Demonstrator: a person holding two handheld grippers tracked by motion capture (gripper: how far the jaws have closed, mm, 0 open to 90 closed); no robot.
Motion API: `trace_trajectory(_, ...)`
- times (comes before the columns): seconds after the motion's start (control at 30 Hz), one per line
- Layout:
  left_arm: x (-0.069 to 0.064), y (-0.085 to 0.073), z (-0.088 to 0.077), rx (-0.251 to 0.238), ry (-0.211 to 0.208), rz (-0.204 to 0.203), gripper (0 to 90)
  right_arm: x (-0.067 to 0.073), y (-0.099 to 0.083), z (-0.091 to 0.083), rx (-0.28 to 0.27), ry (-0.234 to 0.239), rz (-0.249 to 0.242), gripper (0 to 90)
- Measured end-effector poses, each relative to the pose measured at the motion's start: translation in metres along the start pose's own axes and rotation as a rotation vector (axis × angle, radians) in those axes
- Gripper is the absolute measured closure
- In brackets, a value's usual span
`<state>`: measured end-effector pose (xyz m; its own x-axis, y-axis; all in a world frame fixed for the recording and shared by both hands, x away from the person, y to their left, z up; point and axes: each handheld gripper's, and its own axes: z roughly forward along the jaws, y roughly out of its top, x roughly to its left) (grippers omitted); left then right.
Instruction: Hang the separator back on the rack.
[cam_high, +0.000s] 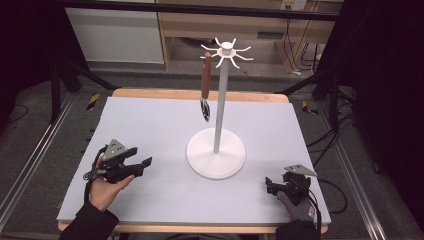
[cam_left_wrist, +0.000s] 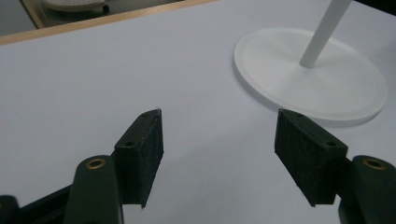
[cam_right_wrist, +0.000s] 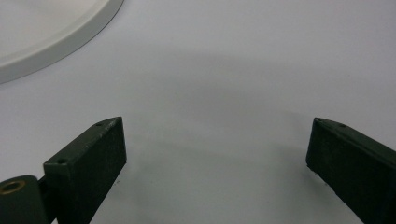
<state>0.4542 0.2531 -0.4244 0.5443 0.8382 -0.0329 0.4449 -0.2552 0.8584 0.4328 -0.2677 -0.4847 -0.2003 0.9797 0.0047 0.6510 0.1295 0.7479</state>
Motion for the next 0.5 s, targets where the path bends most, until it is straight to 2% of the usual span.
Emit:
trace_trajectory(0.23, 0.015, -0.024, -0.006, 0.032, 0.037, -0.034, 31.2, -0.002, 0.0, 0.001, 0.015, -0.009, -0.002, 5.4)
trace_trajectory(0.3, 0.019, -0.03, -0.008, 0.045, 0.05, -0.031, 31.2, -0.003, 0.0, 0.0, 0.012, -0.011, 0.002, 5.4)
trace_trajectory(0.5, 0.029, -0.038, -0.016, 0.054, 0.083, -0.047, 30.6, -0.006, -0.001, 0.0, 0.021, -0.021, 0.003, 5.4)
